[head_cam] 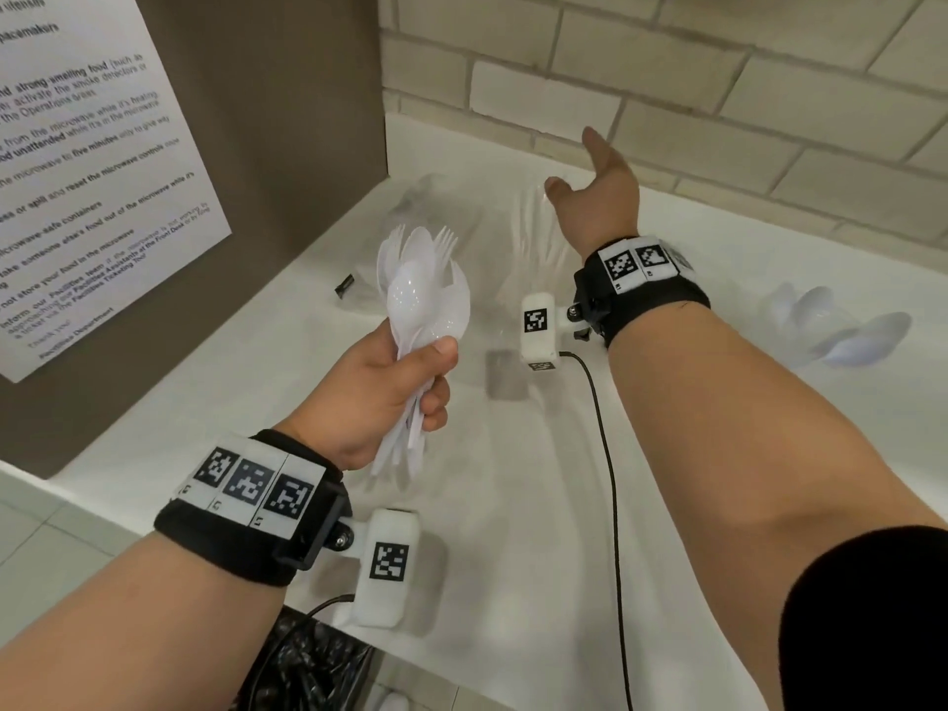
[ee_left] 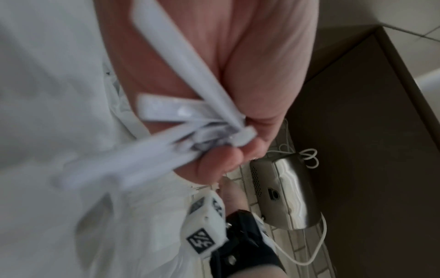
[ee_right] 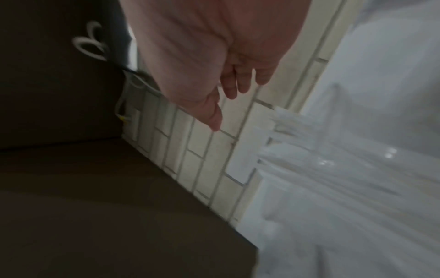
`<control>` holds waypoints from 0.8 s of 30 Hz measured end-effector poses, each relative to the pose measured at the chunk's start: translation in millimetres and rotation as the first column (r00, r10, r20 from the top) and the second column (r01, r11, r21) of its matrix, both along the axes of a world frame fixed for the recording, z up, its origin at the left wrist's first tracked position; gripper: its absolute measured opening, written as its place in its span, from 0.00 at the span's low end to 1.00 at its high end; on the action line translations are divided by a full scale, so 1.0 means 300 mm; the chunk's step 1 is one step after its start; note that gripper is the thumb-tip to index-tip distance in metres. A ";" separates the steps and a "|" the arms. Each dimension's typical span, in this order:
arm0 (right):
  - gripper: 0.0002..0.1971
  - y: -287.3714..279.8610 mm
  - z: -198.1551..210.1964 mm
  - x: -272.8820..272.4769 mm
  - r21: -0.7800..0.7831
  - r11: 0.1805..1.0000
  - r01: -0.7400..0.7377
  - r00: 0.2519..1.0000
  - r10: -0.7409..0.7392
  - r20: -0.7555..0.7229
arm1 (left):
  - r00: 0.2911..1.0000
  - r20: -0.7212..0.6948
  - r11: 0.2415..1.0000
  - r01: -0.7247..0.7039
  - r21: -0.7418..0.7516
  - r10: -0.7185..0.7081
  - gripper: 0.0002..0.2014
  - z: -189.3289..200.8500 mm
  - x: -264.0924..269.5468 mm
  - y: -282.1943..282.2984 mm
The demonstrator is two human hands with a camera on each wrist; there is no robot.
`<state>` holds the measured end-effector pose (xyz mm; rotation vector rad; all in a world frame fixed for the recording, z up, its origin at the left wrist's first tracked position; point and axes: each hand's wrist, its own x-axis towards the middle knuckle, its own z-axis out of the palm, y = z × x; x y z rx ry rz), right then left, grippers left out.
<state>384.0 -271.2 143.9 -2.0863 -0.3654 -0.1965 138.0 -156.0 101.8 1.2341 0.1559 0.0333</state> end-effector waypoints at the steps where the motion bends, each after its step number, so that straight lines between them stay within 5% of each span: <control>1: 0.27 -0.012 0.020 -0.024 0.031 0.999 0.008 1.000 -0.008 0.011 | 1.000 0.008 0.998 0.026 -0.055 -0.026 0.07 0.003 -0.002 -0.002; 6: 0.05 -0.090 0.095 -0.286 0.352 0.933 -0.080 0.968 0.157 -0.195 | 0.989 0.054 0.954 0.150 -0.261 -0.140 0.06 -0.002 -0.020 -0.005; 11: 0.33 -0.170 0.047 -0.537 0.283 0.916 -0.284 0.765 0.394 -0.509 | 0.950 0.111 0.875 0.312 -0.370 -0.291 0.26 -0.019 -0.037 -0.044; 13: 0.30 -0.186 0.013 -0.591 0.341 0.874 -0.345 0.693 0.482 -0.536 | 0.941 0.127 0.878 0.337 -0.340 -0.313 0.28 -0.021 -0.036 -0.075; 17: 0.16 -0.200 -0.010 -0.633 0.529 0.822 -0.209 0.722 0.495 -0.483 | 0.963 0.072 0.919 0.270 -0.288 -0.260 0.22 -0.017 -0.026 -0.133; 20: 0.18 -0.211 0.004 -0.653 0.596 0.799 -0.075 0.766 0.429 -0.479 | 0.986 -0.009 0.958 0.159 -0.237 -0.166 0.13 -0.009 -0.019 -0.174; 24: 0.18 -0.235 0.007 -0.651 0.618 0.785 0.052 0.805 0.333 -0.491 | 0.982 -0.050 0.976 0.175 -0.126 -0.183 0.16 -0.002 -0.017 -0.210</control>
